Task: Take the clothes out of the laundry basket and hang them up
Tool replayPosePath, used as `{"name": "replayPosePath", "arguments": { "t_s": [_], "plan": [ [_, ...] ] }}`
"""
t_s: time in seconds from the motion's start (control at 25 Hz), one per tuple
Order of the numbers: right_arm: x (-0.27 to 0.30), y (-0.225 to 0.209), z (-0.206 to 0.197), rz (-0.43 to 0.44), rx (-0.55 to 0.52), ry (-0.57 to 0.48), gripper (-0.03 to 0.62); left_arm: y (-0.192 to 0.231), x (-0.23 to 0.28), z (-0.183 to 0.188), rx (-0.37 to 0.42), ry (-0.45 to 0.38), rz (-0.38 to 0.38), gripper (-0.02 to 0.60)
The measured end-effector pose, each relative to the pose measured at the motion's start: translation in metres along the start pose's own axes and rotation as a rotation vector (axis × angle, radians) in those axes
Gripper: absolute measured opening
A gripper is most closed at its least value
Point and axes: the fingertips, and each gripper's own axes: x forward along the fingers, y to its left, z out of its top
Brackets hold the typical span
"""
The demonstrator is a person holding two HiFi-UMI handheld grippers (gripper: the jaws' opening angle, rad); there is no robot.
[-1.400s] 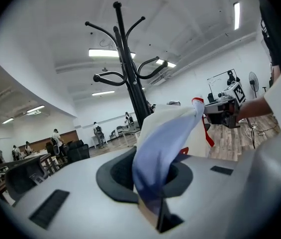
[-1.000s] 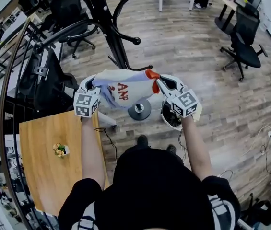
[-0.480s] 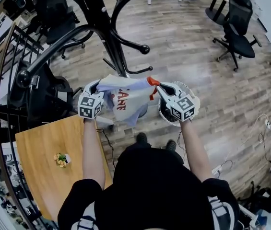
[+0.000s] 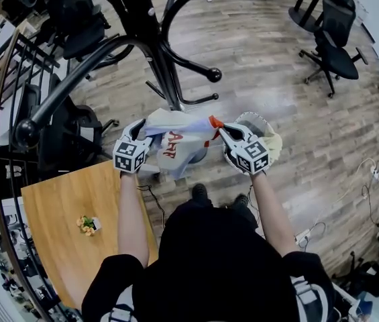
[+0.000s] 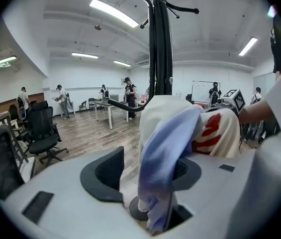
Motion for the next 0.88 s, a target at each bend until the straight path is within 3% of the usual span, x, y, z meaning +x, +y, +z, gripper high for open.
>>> {"name": "replayPosePath", "arguments": {
  "t_s": [0.28, 0.88],
  "plan": [
    [0.006, 0.006, -0.016, 0.02, 0.015, 0.042, 0.072, -0.011, -0.006, -0.016, -0.038, 0.003, -0.016, 0.233],
    [-0.009, 0.001, -0.04, 0.025, 0.036, 0.072, 0.122, -0.022, -0.042, -0.029, -0.119, -0.087, 0.057, 0.244]
  ]
}}
